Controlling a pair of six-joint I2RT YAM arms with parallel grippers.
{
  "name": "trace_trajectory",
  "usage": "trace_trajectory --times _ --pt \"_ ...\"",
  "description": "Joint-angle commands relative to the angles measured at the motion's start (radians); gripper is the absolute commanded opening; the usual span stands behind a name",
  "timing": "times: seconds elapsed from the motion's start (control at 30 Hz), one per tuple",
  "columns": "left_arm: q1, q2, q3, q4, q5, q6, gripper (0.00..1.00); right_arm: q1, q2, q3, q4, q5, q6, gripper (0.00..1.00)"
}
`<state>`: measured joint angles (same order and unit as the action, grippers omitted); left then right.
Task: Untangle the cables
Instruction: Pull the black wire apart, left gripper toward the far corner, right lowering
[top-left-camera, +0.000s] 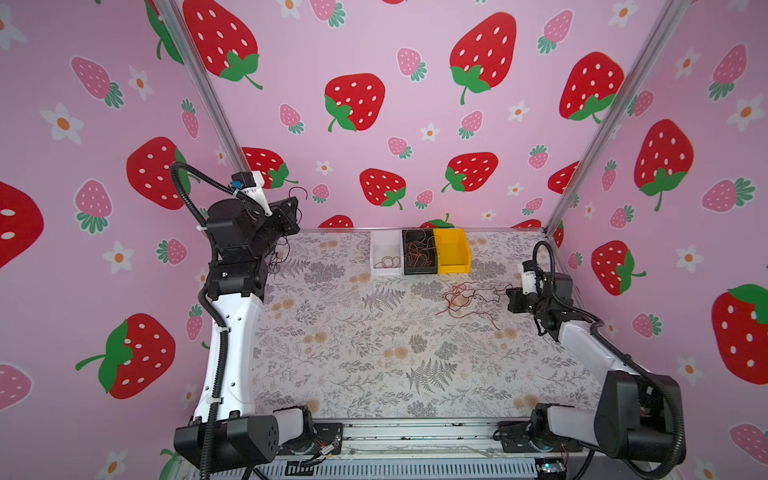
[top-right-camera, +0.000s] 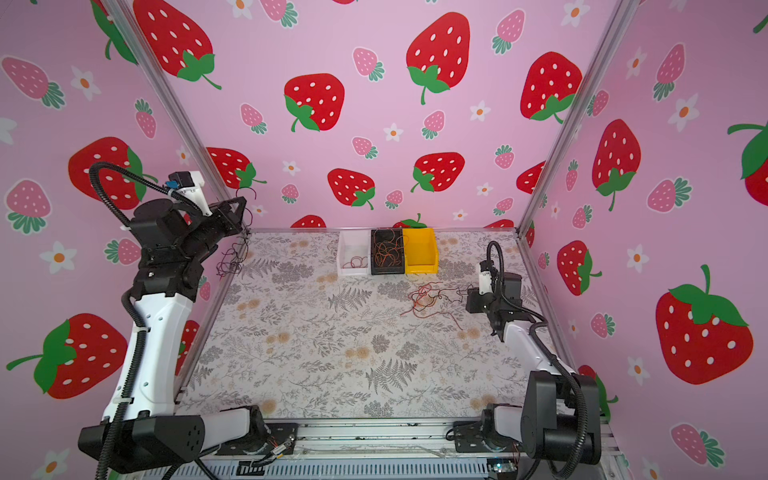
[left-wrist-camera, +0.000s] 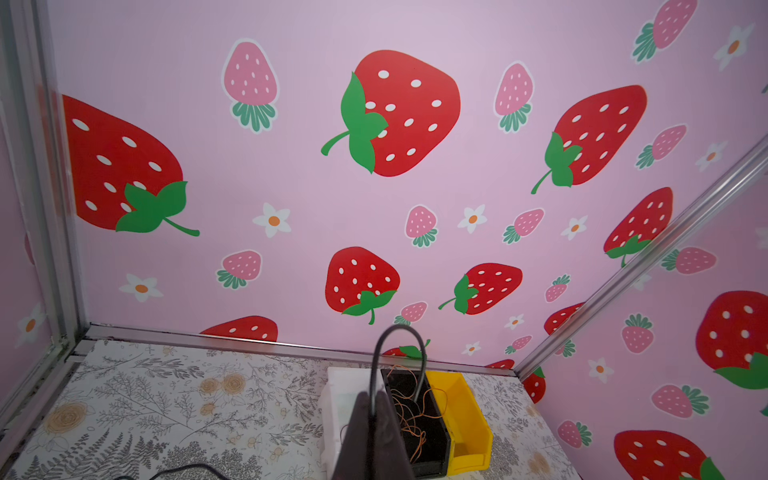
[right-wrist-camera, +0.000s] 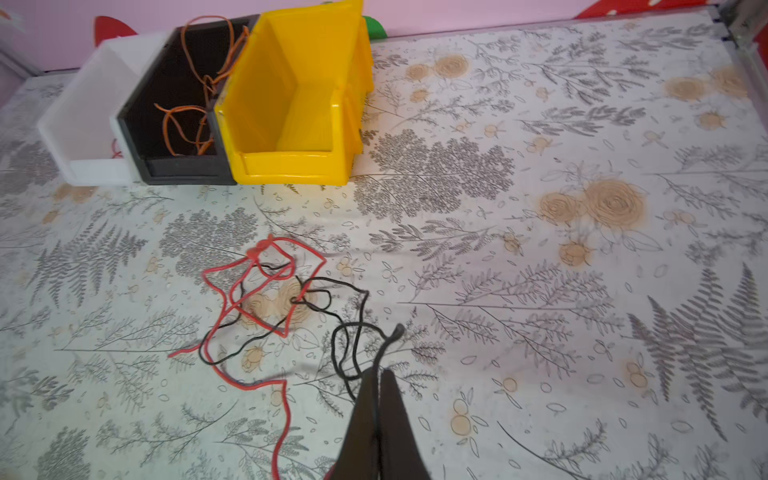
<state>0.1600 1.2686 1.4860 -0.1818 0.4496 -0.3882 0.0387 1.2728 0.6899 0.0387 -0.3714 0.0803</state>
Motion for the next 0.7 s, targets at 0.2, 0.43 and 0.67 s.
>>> trace_trajectory --times 0.2,0.43,0.67 --pt "-0.035 0.005 -0.06 -0.015 0.124 -0.001 0.0 0.154 -0.1 0.123 -0.018 -0.188 -0.081 0.0" --pt "-0.101 -0.015 -0.151 -0.102 0.113 0.064 0.0 0.29 -0.119 0.324 -0.091 -0.137 -0.13 0.0" --pt "-0.146 -0.051 -0.266 -0.127 0.104 0.074 0.0 0.404 -0.012 0.534 -0.055 -0.107 -0.172 0.0"
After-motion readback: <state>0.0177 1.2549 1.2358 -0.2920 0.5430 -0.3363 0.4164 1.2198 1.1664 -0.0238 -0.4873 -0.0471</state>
